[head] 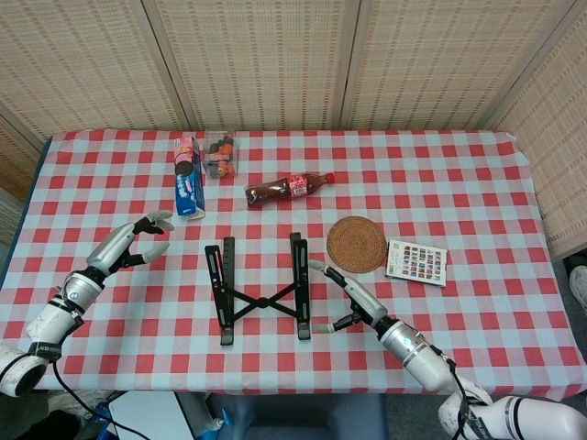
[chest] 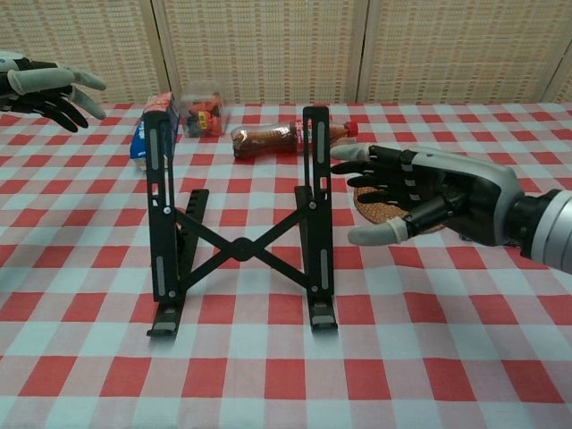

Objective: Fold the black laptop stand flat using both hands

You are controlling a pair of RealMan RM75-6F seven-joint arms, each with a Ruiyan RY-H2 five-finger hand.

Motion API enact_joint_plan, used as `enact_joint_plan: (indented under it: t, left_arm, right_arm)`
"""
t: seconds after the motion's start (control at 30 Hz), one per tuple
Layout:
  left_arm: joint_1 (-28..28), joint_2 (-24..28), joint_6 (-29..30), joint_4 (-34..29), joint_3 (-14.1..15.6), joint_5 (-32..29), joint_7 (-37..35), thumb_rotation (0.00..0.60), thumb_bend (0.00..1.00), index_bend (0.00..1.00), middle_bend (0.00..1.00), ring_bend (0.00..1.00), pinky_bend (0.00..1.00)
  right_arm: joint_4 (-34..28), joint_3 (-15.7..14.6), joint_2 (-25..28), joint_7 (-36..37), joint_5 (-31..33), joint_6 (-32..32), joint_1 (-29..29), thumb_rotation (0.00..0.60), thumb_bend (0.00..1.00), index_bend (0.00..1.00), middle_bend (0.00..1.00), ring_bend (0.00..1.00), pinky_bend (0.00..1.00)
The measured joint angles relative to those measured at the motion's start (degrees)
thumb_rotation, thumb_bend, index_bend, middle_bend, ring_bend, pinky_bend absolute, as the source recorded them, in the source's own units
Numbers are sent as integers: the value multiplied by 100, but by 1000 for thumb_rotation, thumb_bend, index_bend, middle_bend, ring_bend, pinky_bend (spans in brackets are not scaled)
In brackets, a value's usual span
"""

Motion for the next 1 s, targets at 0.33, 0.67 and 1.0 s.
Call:
enact_joint_plan:
  t: [0.33,0.67,1.0]
  left_arm:
    - [-233,-255,-336,27,15,-49,-724,263,241,189,273,302,238]
    - [-482,-488,-678,64,36,6,-1871,279,241,234,300,323,249]
    - [-617,-504,-679,-13,184,279,-2481,282,241,234,314,328,253]
  right_arm:
    - [-30,-9,574,228,18,121,-54,600,0,61,57,0,1]
    - [262,338,495,774,378,-326,274,600,0,61,57,0,1]
    - [643,673,64,1198,731,-1183,876,600,0,62,106,0,1]
